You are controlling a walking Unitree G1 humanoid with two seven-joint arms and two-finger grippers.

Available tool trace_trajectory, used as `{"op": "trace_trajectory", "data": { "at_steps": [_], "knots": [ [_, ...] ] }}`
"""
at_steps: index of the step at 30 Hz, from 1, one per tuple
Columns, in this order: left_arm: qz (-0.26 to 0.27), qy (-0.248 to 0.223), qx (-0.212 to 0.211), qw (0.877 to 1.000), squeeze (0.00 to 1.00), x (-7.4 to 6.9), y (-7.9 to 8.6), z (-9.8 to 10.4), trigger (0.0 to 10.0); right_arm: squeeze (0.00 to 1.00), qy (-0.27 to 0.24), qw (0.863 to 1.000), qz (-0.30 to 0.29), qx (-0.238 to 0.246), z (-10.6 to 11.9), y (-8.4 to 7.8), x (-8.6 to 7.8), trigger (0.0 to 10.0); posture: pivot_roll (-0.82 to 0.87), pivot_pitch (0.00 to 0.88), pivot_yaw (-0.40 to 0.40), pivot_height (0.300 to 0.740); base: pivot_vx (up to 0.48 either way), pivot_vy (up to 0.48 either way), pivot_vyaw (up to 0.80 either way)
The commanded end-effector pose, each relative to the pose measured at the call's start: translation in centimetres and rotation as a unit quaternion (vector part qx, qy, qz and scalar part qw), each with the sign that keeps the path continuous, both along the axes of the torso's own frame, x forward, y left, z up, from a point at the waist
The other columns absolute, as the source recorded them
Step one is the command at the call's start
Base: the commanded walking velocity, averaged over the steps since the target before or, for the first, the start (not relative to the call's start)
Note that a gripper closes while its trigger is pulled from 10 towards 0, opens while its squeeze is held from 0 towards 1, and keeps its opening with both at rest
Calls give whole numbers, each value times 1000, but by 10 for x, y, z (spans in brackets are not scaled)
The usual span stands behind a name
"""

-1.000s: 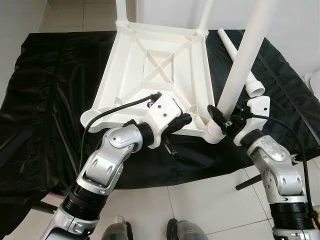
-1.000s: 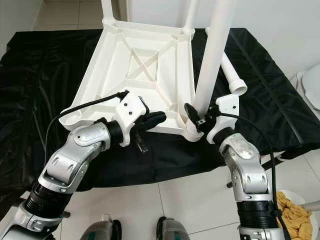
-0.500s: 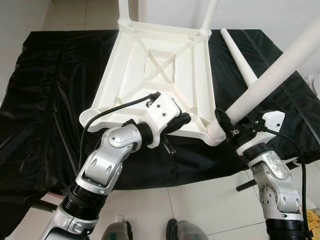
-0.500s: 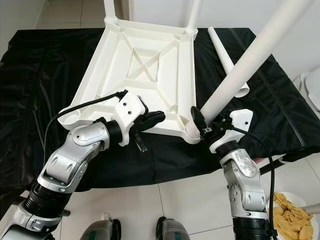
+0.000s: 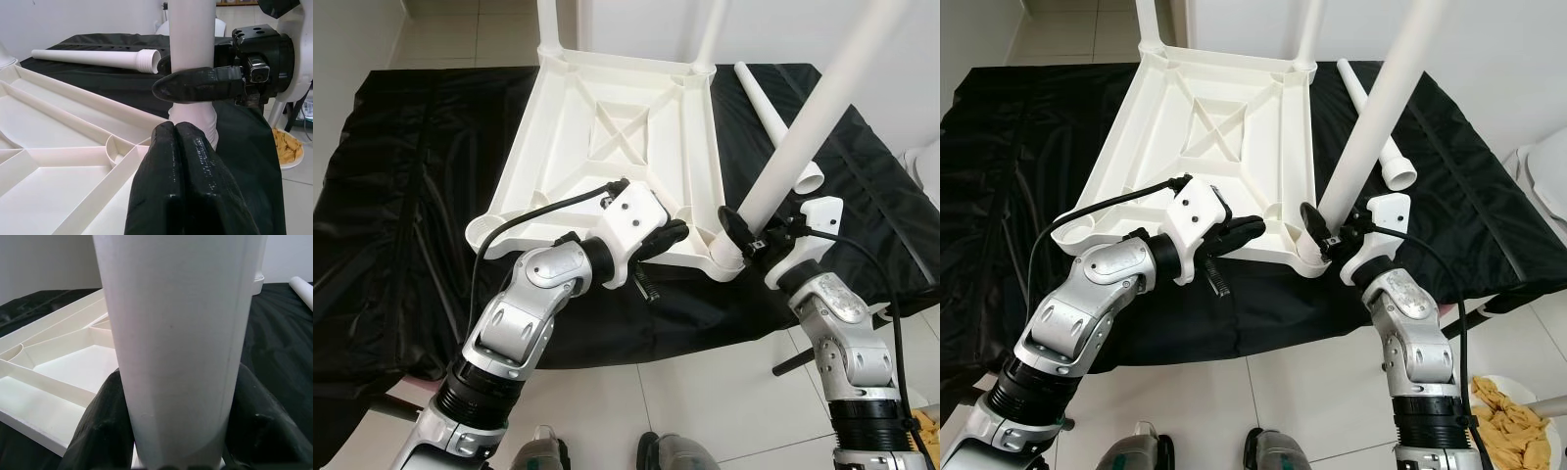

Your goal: Building children table

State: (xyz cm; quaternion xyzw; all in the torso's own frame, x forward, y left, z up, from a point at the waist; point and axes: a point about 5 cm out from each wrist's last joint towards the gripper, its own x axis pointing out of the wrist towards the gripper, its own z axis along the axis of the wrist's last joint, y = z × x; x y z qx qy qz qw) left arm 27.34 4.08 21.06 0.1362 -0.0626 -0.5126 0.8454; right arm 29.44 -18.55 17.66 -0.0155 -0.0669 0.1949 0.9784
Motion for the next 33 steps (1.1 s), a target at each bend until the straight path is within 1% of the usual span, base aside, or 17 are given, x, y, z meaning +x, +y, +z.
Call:
{"op": "trace_trajectory", "data": {
  "at_steps": [1,3,7,8,9,12,15,20,33],
  "knots": [
    [10,-4,-2,1000,0,-1,0,1,10000,0,66,998,-5,-9,-28,-2,-1,10000,61,107,-30,740,0,0,0],
    [14,-3,-3,1000,0,-1,1,1,10000,0,71,997,-5,-7,-31,0,-4,10000,66,109,-35,740,0,0,0],
    [15,-3,-3,1000,0,-1,1,1,10000,0,73,997,-8,-5,-32,1,-5,10000,67,110,-35,740,0,0,0],
    [15,-2,-2,1000,0,-1,1,1,10000,0,76,997,-12,-3,-33,1,-5,10000,67,110,-35,740,0,0,0],
    [15,-2,-2,1000,0,-2,2,0,10000,0,80,996,-28,4,-34,1,-5,10000,65,112,-31,740,0,0,0],
    [15,-2,-2,1000,0,-2,2,0,10000,0,81,996,-33,6,-35,1,-4,10000,65,112,-31,740,0,0,0],
    [13,-1,-1,1000,0,-2,2,0,10000,0,79,995,-56,13,-34,0,-2,10000,63,115,-27,740,0,0,0],
    [12,-1,-1,1000,0,-2,1,0,10000,0,77,994,-69,19,-33,0,-1,10000,64,118,-26,740,0,0,0],
    [14,0,0,1000,0,-2,2,0,10000,0,70,991,-107,40,-30,11,-2,10000,65,130,-26,740,0,0,0]
  ]
}}
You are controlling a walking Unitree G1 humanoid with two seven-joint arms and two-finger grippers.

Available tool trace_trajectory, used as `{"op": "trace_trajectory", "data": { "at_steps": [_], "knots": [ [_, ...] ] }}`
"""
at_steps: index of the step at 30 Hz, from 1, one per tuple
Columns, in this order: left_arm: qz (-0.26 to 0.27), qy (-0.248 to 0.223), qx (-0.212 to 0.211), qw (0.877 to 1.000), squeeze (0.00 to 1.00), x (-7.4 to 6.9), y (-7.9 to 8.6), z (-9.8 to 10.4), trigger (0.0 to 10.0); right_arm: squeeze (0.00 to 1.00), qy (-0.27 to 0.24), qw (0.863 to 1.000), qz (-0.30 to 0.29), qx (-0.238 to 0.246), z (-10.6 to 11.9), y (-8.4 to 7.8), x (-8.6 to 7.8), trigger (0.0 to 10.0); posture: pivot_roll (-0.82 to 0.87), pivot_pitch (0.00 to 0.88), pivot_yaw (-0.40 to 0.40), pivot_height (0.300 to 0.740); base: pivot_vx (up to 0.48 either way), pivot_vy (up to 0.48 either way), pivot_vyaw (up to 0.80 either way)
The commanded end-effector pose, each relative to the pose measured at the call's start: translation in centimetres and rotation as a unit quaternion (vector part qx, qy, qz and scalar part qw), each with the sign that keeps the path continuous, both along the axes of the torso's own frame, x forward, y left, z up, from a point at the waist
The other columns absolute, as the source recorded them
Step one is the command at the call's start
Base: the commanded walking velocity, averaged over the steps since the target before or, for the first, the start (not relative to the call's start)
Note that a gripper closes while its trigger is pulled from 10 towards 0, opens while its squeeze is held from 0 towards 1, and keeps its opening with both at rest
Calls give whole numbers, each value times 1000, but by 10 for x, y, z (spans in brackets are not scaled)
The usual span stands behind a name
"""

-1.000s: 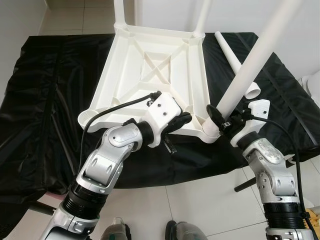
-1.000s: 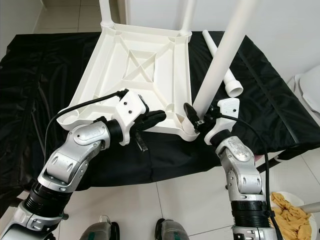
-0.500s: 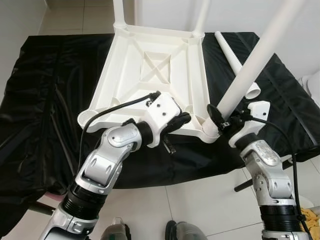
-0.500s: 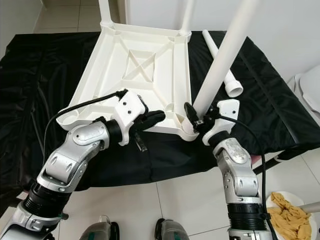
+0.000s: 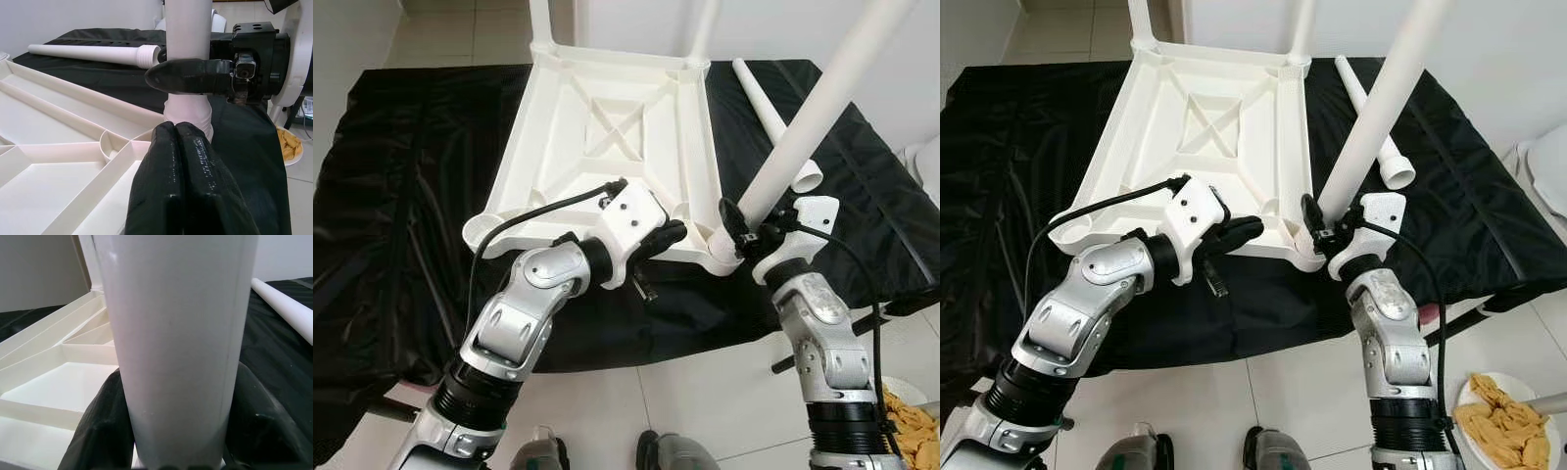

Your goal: Building children table

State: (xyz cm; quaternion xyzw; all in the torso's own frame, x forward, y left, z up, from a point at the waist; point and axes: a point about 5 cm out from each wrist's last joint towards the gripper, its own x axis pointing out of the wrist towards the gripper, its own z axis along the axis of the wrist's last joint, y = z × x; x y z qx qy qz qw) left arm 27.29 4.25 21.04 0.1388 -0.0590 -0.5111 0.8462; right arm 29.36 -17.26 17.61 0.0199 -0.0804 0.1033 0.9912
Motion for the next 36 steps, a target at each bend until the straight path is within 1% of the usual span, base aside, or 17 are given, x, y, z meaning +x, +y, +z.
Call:
{"op": "trace_trajectory", "data": {
  "at_steps": [1,10,15,20,22,24,25,26,27,29,30,32,34,36],
  "knots": [
    [12,-2,-4,1000,0,-2,1,0,10000,0,76,997,-18,5,-29,1,-2,10000,65,130,-26,740,0,0,0],
    [12,-1,-4,1000,0,-1,0,1,10000,0,64,996,-54,19,-24,13,-1,10000,65,130,-27,740,0,0,0],
    [13,-1,-4,1000,0,-1,0,1,10000,0,66,996,-63,21,-24,14,0,10000,65,130,-28,740,0,0,0],
    [13,-2,-5,1000,0,-1,0,1,10000,0,79,990,-112,23,-23,15,4,10000,64,128,-31,740,0,0,0],
    [13,-2,-5,1000,0,-1,0,1,10000,0,79,990,-112,23,-23,15,4,10000,64,128,-31,740,0,0,0],
    [13,-2,-5,1000,0,-1,-1,1,10000,0,81,987,-136,26,-23,13,5,10000,66,127,-32,740,0,0,0],
    [13,-2,-5,1000,0,-1,-1,1,10000,0,81,987,-136,26,-23,13,5,10000,66,127,-32,740,0,0,0],
    [13,-2,-4,1000,0,-1,-1,1,10000,0,83,983,-159,28,-24,11,6,10000,66,127,-32,740,0,0,0],
    [13,-2,-4,1000,0,-1,-1,1,10000,0,83,983,-159,28,-24,11,6,10000,66,127,-32,740,0,0,0],
    [14,-3,-4,1000,0,-1,-1,1,10000,0,86,976,-195,31,-26,8,7,10000,69,127,-33,740,0,0,0],
    [14,-3,-4,1000,0,-1,-1,1,10000,0,86,976,-195,31,-26,8,7,10000,69,127,-33,740,0,0,0],
    [14,-3,-4,1000,0,-1,0,2,10000,0,82,973,-216,30,-27,7,7,10000,70,125,-33,740,0,0,0],
    [14,-3,-4,1000,0,-1,0,2,10000,0,82,973,-216,30,-27,7,7,10000,70,125,-33,740,0,0,0],
    [15,-3,-4,1000,0,-1,0,2,10000,0,74,967,-241,35,-25,7,8,10000,72,125,-32,740,0,0,0]
  ]
}}
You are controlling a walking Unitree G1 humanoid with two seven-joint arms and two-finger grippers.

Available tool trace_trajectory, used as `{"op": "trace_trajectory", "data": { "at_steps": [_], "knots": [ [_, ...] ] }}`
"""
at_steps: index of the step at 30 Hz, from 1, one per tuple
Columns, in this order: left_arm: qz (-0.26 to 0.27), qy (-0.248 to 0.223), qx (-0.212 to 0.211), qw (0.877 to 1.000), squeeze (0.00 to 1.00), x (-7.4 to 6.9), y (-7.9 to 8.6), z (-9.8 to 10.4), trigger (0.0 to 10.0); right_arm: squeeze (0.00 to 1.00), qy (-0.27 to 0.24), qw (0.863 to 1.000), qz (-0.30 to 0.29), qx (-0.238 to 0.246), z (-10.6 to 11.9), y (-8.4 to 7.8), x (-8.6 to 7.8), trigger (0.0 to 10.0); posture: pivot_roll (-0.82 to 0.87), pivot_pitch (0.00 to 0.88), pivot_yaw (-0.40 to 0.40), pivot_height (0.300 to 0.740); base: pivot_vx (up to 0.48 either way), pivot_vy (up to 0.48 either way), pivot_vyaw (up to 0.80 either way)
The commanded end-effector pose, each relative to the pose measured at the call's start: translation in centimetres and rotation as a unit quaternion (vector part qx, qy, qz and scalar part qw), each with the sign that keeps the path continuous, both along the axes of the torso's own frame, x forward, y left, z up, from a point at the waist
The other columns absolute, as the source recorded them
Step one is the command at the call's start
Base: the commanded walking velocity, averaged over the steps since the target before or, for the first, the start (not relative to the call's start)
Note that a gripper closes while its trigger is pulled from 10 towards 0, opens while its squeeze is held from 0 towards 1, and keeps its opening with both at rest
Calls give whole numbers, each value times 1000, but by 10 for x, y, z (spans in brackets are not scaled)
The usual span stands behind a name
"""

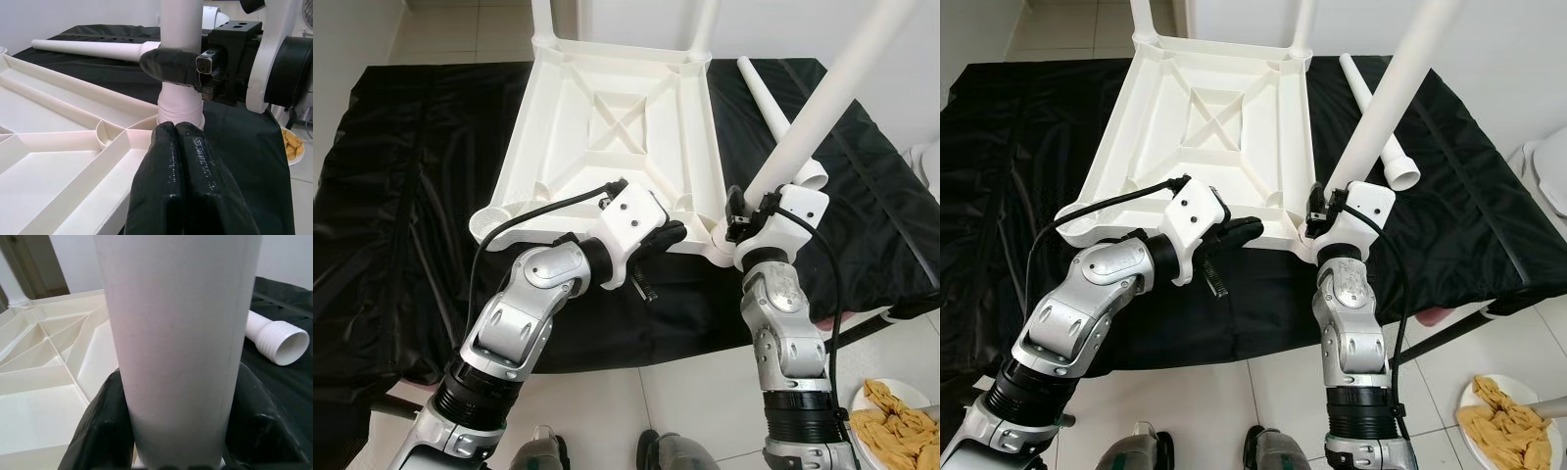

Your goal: Building children table

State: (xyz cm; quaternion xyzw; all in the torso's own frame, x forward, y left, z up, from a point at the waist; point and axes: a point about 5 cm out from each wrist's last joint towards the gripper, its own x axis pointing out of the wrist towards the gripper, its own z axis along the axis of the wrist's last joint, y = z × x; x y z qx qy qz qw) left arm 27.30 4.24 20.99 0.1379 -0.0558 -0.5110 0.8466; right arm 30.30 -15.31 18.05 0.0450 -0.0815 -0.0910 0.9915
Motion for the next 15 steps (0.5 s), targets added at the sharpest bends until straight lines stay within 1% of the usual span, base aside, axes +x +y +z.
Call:
{"op": "trace_trajectory", "data": {
  "at_steps": [1,6,7,10,12,15],
  "knots": [
    [14,-7,-4,1000,0,-1,0,2,10000,0,69,996,-54,8,-29,-12,-1,10000,72,125,-32,740,0,0,0],
    [14,-7,-5,1000,0,-1,0,2,10000,0,64,995,-76,10,-27,-13,0,10000,71,124,-32,740,0,0,0],
    [13,-6,-5,1000,0,-1,0,2,10000,0,65,993,-92,19,-27,-14,1,10000,73,123,-33,740,0,0,0],
    [13,-6,-5,1000,0,-1,0,2,10000,0,67,993,-96,26,-27,-14,2,10000,73,123,-33,740,0,0,0],
    [13,-6,-6,1000,0,-1,0,2,10000,0,69,992,-97,34,-27,-14,6,10000,73,123,-33,740,0,0,0],
    [12,-6,-6,1000,0,-1,0,2,10000,0,70,992,-98,34,-26,-14,10,10000,74,118,-33,740,0,0,0]
  ]
}}
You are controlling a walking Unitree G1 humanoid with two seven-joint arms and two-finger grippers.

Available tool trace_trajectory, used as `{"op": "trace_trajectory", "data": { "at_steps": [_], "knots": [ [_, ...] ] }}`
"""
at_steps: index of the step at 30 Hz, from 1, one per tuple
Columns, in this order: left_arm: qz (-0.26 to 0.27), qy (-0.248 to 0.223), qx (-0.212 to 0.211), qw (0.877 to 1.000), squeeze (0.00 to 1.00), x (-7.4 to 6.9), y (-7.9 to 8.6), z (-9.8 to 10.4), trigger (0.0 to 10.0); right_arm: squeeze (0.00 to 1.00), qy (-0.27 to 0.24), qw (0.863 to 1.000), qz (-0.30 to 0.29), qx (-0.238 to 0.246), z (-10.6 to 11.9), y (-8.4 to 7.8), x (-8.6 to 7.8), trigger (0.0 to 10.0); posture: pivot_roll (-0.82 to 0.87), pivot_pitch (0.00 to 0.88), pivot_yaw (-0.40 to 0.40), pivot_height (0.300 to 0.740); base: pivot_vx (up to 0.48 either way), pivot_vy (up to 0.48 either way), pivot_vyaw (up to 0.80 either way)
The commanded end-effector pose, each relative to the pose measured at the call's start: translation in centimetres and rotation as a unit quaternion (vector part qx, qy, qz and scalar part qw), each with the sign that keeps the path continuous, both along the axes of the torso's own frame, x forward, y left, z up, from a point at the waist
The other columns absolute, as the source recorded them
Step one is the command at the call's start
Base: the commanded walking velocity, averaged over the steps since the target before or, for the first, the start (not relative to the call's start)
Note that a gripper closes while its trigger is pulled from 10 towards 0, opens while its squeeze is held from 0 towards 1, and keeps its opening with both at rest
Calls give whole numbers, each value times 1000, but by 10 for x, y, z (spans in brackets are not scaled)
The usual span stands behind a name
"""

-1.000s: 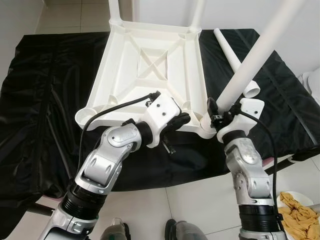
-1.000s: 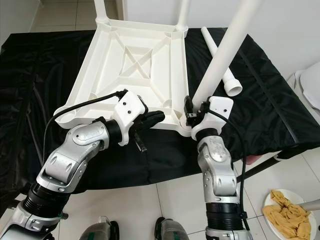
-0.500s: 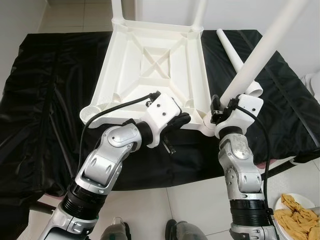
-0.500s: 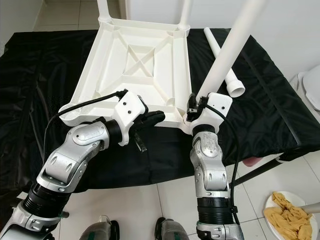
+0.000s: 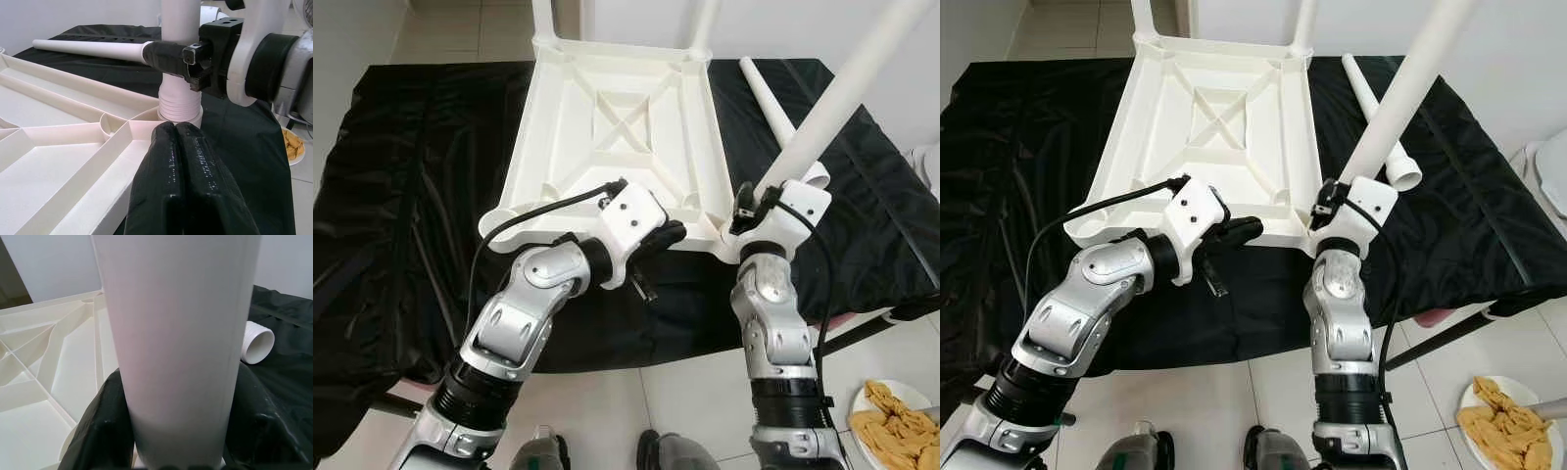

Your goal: Building children table

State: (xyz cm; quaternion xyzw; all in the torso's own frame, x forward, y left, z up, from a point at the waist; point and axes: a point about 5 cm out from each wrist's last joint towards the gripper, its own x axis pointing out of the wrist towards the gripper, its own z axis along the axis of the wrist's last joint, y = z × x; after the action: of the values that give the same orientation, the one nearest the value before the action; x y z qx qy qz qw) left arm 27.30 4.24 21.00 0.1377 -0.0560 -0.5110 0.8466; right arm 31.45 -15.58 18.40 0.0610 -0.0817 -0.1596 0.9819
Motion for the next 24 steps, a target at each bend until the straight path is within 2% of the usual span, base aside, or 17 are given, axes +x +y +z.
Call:
{"op": "trace_trajectory", "data": {
  "at_steps": [1,11,20,21,22,24],
  "knots": [
    [12,-6,-6,1000,0,0,0,2,10000,0,70,997,-35,19,-29,-12,0,10000,76,114,-34,740,0,0,0],
    [11,-8,-6,1000,0,0,-1,3,10000,0,76,995,-50,38,-24,-9,15,10000,80,104,-37,740,0,0,0],
    [13,-8,-8,1000,0,-1,-2,3,10000,0,74,996,-42,31,-23,-7,18,10000,82,101,-43,740,0,0,0],
    [13,-8,-8,1000,0,0,-2,3,10000,357,72,996,-40,28,-23,-7,18,10000,82,101,-43,740,0,0,0],
    [13,-8,-8,1000,0,0,-2,3,10000,1000,67,997,-33,25,-23,-8,17,10000,79,102,-43,740,0,0,0],
    [13,-8,-8,1000,0,0,-2,3,10000,1000,67,997,-33,25,-23,-8,17,10000,79,102,-43,740,0,0,0]
  ]
}}
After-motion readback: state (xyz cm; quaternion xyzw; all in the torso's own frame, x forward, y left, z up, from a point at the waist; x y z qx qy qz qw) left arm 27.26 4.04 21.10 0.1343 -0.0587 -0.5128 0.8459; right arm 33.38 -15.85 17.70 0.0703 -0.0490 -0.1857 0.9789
